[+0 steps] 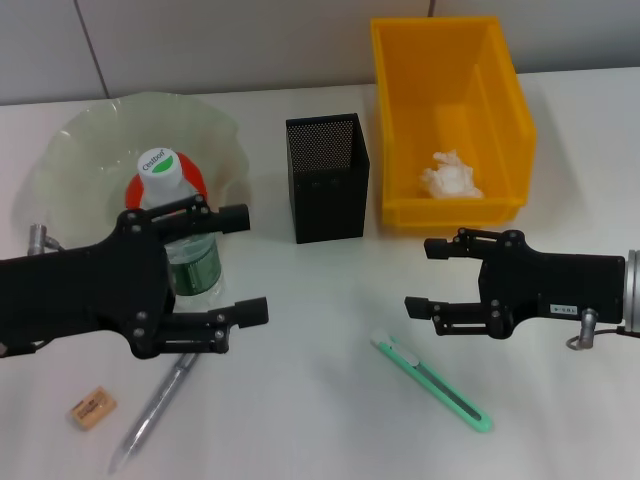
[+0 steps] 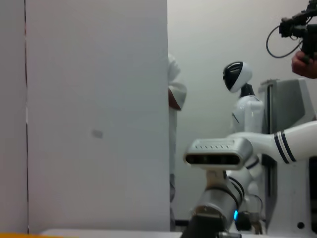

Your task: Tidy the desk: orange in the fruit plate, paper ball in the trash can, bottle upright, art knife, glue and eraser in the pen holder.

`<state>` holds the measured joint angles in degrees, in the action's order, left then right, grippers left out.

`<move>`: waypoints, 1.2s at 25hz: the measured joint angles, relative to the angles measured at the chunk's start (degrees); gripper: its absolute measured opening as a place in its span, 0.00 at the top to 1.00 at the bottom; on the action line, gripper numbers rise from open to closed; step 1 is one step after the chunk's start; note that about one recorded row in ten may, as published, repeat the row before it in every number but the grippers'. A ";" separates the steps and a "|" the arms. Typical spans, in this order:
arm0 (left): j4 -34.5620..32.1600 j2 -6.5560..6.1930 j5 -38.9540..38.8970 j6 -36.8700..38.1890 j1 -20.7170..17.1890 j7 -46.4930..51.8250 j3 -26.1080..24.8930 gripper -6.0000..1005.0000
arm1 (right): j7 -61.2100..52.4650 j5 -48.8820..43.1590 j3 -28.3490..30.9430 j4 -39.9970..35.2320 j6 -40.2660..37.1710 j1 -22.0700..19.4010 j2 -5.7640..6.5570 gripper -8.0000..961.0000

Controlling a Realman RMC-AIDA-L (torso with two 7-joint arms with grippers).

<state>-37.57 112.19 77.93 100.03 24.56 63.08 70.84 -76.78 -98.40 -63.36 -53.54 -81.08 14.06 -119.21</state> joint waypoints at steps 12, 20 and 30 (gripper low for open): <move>-0.07 1.32 4.96 -0.36 0.58 2.30 -0.44 0.14 | -11.09 -9.25 -0.31 -5.59 0.31 1.66 0.00 0.18; -0.20 1.46 5.26 -0.08 0.51 1.84 -0.26 0.14 | -22.92 -19.07 -0.98 -13.87 -2.87 3.99 0.00 0.18; -0.22 2.21 6.66 -0.51 1.02 1.65 -0.26 0.14 | -36.19 -32.34 -3.40 -25.89 -10.36 7.91 -0.09 0.18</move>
<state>-37.80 114.40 84.58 99.51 25.57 64.73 70.58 -112.97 -130.74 -66.76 -79.42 -91.43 21.97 -119.31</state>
